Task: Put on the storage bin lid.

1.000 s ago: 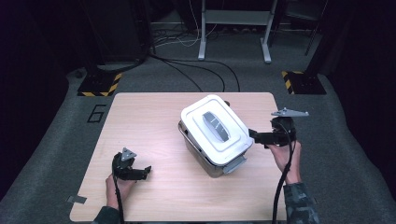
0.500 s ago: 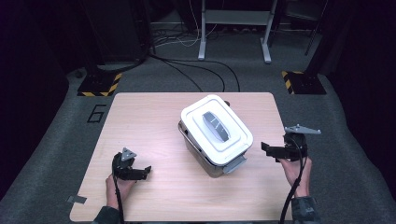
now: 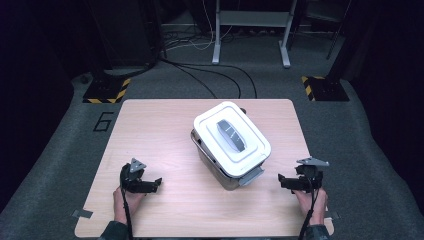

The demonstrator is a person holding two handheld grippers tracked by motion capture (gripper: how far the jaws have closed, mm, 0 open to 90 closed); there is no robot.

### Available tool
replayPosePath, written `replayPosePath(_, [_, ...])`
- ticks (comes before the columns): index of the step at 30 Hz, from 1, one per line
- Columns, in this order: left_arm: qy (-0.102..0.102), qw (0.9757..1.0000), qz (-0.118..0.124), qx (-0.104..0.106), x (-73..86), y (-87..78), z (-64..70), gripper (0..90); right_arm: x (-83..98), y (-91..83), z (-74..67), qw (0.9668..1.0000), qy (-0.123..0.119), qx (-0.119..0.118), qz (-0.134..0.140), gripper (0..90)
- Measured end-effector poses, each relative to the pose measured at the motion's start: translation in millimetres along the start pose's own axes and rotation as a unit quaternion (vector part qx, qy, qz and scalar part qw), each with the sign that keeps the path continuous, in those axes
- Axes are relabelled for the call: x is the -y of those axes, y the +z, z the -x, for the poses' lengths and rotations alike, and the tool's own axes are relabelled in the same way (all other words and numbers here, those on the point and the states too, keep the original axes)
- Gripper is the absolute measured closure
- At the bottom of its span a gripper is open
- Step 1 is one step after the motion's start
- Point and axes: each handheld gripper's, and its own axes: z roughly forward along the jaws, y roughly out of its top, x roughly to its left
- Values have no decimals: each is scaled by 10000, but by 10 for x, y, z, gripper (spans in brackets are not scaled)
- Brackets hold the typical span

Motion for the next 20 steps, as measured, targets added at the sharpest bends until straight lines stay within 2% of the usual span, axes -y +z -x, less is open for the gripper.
replayPosePath(2, [1,10000,1,-1,0,0,0,24,104,62,-1,10000,49,-16,7,8])
replayPosePath(5, [0,10000,1,-1,0,0,0,24,159,97,-6,10000,54,-3,1,9])
replayPosePath(9, [0,10000,1,0,0,0,0,24,270,193,-9,9999,42,117,-30,7])
replayPosePath(11, [0,10000,2,0,0,0,0,24,285,194,-15,9998,34,183,-19,7])
replayPosePath(12, [-1,10000,2,-1,0,0,0,24,305,202,-21,9997,-44,238,62,4])
replayPosePath(15, [1,10000,2,0,1,0,0,24,331,205,-26,9996,-70,249,144,0])
replayPosePath(20, [0,10000,2,5,1,0,0,24,336,200,-44,9994,9,311,133,0])
